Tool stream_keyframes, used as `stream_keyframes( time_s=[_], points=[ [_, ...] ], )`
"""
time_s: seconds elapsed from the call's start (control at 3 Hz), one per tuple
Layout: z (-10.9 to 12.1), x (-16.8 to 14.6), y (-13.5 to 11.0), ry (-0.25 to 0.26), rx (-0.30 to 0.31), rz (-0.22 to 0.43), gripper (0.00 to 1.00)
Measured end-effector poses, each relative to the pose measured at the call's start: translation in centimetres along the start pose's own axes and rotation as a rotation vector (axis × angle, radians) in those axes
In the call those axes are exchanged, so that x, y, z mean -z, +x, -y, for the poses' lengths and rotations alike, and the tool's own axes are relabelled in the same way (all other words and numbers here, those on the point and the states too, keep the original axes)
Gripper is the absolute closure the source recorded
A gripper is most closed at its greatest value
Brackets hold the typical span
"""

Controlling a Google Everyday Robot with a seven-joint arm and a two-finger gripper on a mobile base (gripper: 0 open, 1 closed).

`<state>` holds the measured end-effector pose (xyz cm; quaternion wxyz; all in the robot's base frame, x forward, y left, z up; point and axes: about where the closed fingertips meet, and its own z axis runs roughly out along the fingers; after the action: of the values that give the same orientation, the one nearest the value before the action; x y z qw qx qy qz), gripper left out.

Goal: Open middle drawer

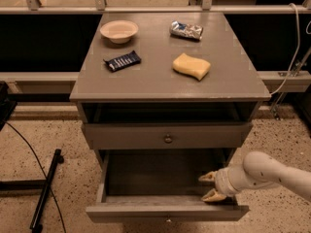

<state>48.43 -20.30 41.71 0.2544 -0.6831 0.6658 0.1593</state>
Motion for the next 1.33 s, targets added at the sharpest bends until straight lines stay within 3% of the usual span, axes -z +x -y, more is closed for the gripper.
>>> stream_keyframes(
  time_s=[0.33,0.67,1.0,1.33],
  points=[
    [1.5,-1.5,-0.4,0.01,0.005,0.001,0.15],
    [2.4,-3.3,-1.3,0.007,0.02,0.006,0.38],
    [1.6,-4.0,-2.5,-0.003,0.029,0.01,0.61],
    [-1.3,-3.5,-3.8,-0.044,0.017,0.013,0.92]
  ],
)
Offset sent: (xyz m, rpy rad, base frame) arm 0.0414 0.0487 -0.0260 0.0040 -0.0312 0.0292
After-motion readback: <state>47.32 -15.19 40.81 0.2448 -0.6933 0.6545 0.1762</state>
